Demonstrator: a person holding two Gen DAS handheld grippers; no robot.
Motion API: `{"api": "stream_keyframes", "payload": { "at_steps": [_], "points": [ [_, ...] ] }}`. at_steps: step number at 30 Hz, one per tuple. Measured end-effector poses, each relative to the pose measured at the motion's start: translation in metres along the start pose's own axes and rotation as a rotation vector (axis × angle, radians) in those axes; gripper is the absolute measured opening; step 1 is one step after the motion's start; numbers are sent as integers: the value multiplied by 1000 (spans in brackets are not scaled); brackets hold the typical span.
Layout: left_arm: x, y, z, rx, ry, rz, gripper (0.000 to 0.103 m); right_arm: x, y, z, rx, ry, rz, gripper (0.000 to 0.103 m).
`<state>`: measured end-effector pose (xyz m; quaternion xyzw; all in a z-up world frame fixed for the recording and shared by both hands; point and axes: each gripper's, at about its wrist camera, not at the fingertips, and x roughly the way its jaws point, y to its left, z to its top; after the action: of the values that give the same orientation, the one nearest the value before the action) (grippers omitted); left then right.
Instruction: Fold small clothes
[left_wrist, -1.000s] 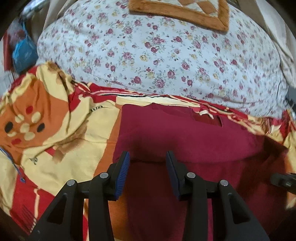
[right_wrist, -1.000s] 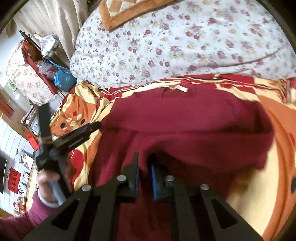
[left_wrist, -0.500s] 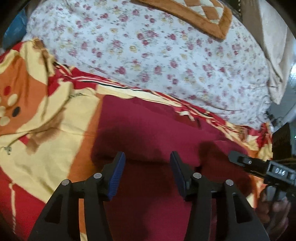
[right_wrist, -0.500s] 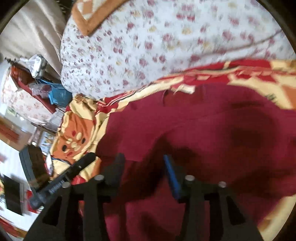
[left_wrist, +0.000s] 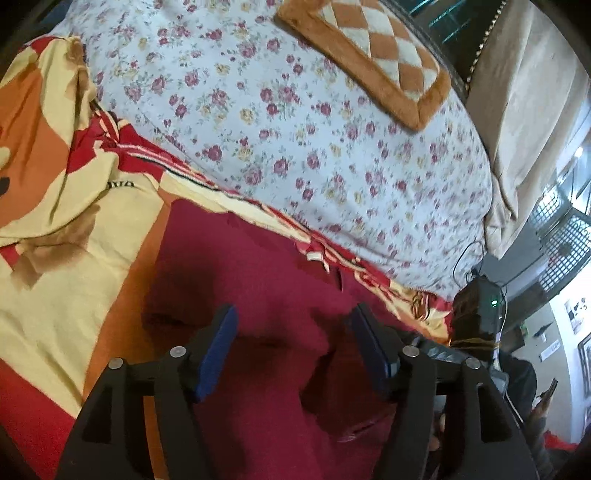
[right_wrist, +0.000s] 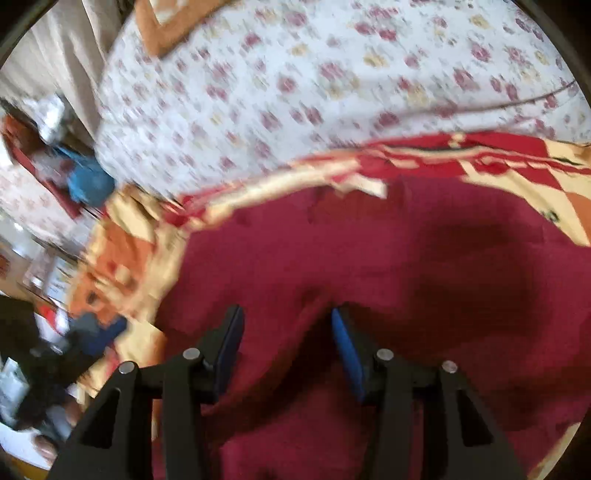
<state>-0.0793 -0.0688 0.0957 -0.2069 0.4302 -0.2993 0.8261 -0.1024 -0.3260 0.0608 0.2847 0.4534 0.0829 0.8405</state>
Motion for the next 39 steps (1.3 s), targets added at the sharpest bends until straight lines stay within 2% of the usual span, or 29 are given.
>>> {"api": "stream_keyframes", "payload": {
  "at_steps": [3,8,11,15,17,19,22,25,28,30,33,36,39],
  "points": [
    [-1,2,1,3,-10,24,55,-9,14,9,-12,-22,68,58],
    [2,6,1,-6,11,29,55,-28,17,6,-20,-44,43,61],
    [11,5,-4,15,56,76,55,-49,2,-4,-17,-38,28,61],
    [39,-6,-22,118,177,198,55,-83,-26,-19,-24,-46,-17,62],
    [51,-11,-30,148,221,222,47,-103,-47,-26,-6,-62,-51,64],
    [60,-19,-37,188,252,216,17,-122,-66,-30,26,-89,-82,65],
    [53,-38,-36,257,184,230,5,-157,-102,-40,87,-169,-142,68],
    [38,-61,-16,291,103,199,4,-175,-138,-44,193,-200,-214,70],
    [24,-78,11,316,26,210,4,-174,-164,-40,259,-182,-217,70],
    [17,-76,32,285,-10,222,4,-167,-173,-34,280,-165,-226,70],
    [22,-58,47,228,12,242,4,-147,-184,-25,321,-142,-217,70],
    [37,-29,40,161,70,234,4,-122,-187,-12,345,-121,-185,70],
    [51,-20,32,149,115,255,4,-96,-186,1,348,-89,-174,70]
  ]
}}
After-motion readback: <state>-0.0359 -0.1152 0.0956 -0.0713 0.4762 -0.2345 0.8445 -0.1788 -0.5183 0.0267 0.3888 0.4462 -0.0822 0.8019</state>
